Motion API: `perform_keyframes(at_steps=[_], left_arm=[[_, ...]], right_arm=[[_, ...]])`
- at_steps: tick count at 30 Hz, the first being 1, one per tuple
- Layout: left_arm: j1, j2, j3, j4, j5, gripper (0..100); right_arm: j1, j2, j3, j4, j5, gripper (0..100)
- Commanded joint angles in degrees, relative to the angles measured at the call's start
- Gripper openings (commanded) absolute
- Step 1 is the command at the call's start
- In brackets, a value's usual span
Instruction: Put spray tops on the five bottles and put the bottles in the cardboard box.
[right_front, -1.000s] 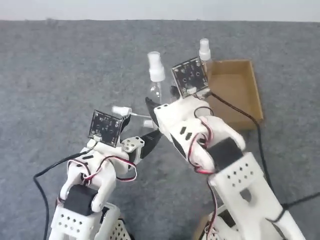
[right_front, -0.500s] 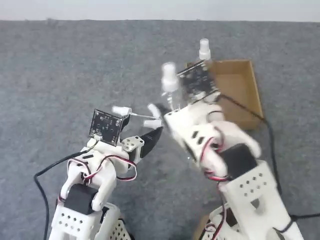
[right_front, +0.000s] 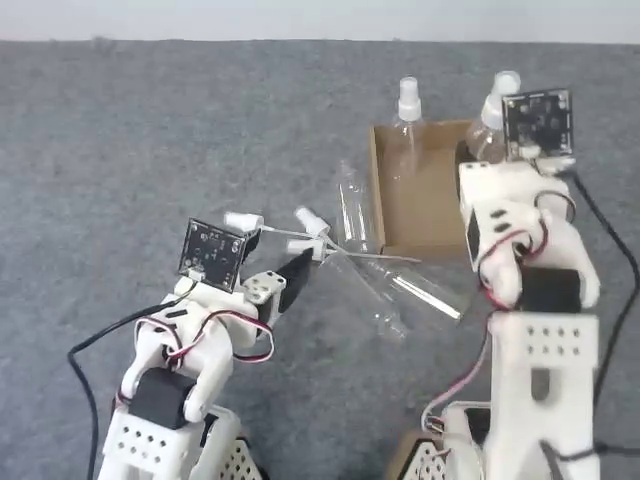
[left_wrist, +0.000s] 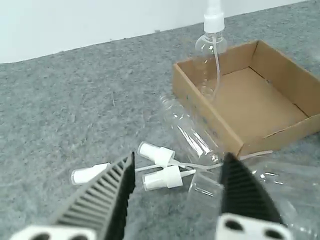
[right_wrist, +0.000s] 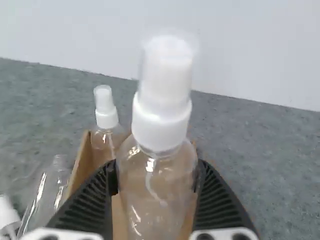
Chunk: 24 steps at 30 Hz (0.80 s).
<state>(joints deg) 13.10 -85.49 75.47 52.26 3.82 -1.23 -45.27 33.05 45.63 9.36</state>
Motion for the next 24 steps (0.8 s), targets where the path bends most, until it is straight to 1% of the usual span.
perform_keyframes(at_steps=[1,5,13,18,24], left_arm=[[-0.1,-0.4,0.5,-2.2,-0.4,16],[-0.1,-0.4,0.7,-2.6,-0.4,15],[-0.1,-0.4,0.7,-2.6,-0.4,15],[-0.1,-0.4,0.7,-2.6,-0.4,15],[-0.1,-0.4,0.7,-2.5,-0.4,15]], right_arm=[[2.3,9.8,-1.3,-10.8,0.5,0.6],[3.8,19.9,-4.3,-18.2,0.4,0.6],[3.4,36.4,-12.9,-25.2,0.3,0.6],[3.5,45.0,-15.6,-32.7,-4.7,0.6],[3.9,52.7,-15.8,-42.9,-5.1,0.6]])
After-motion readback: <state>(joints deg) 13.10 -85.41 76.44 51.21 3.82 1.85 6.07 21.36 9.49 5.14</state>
